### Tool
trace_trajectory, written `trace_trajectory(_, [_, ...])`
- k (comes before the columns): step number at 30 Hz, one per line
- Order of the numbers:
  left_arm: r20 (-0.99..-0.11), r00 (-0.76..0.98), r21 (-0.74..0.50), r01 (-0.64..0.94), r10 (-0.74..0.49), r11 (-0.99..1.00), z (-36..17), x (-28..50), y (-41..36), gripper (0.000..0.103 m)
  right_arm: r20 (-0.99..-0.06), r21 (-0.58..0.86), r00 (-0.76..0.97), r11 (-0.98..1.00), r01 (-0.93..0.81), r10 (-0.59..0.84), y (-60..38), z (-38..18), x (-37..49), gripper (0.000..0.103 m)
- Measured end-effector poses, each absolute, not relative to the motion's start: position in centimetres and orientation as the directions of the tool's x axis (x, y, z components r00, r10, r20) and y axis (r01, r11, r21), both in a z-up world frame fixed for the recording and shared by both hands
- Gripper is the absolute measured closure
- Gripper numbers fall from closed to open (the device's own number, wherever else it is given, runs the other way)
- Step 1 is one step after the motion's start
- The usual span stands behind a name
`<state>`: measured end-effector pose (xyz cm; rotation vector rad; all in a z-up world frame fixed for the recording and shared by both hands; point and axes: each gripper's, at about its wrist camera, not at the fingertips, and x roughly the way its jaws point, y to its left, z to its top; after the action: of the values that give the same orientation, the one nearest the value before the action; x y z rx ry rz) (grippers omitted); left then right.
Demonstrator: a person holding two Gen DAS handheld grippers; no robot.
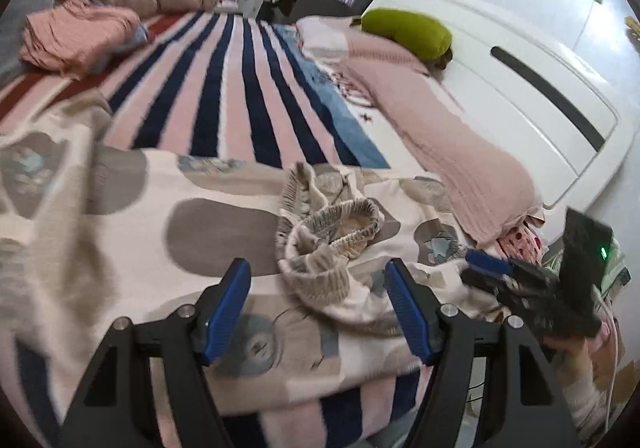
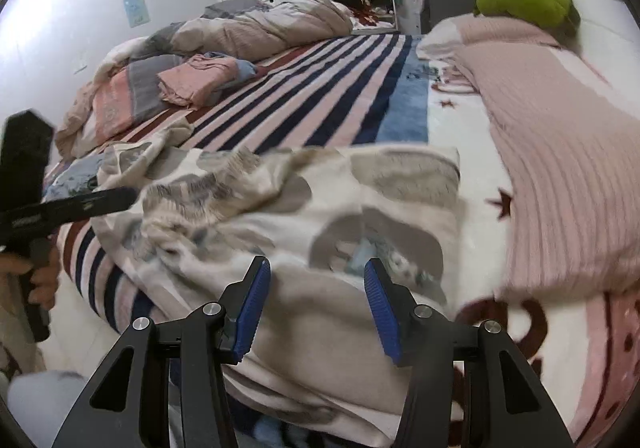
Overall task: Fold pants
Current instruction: 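Grasp the elastic waistband with the left gripper and lift it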
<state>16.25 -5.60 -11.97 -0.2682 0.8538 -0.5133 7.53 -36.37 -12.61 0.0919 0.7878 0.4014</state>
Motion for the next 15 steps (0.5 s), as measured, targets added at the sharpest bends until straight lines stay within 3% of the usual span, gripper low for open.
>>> trace_trajectory(2, [-0.668,0.531,-0.426,0.300,-0.521,0.853,-13.1,17.1,-6.5,0.042,-0.666,0.256,0.626,0.912,-0.320,0.406,-36.7,-13.5,7.3,0.058])
trace_trajectory(6, [-0.694,0.521,-0.417,0.271,-0.496,0.868,-14.2,17.3,-7.0,0.083,-0.647,0.315,0.615,0.893,-0.322,0.451,-37.3,-15.4,6.6,0.058])
trace_trajectory(13, [-0.679,0.580,-0.406,0.215,-0.450,0.888,-12.9,14.6,-5.6,0.087,-0.587,0.364,0.642,0.870,-0.334,0.492,-37.4,-15.6,5.0,0.058])
trace_trajectory(15, [-0.707,0.569,-0.373,0.205,-0.420,0.905,-13.2,14.3,-6.0,0.081,-0.570,0.388,0.643,0.857,-0.338,0.512,-37.5,-15.5,4.6,0.058])
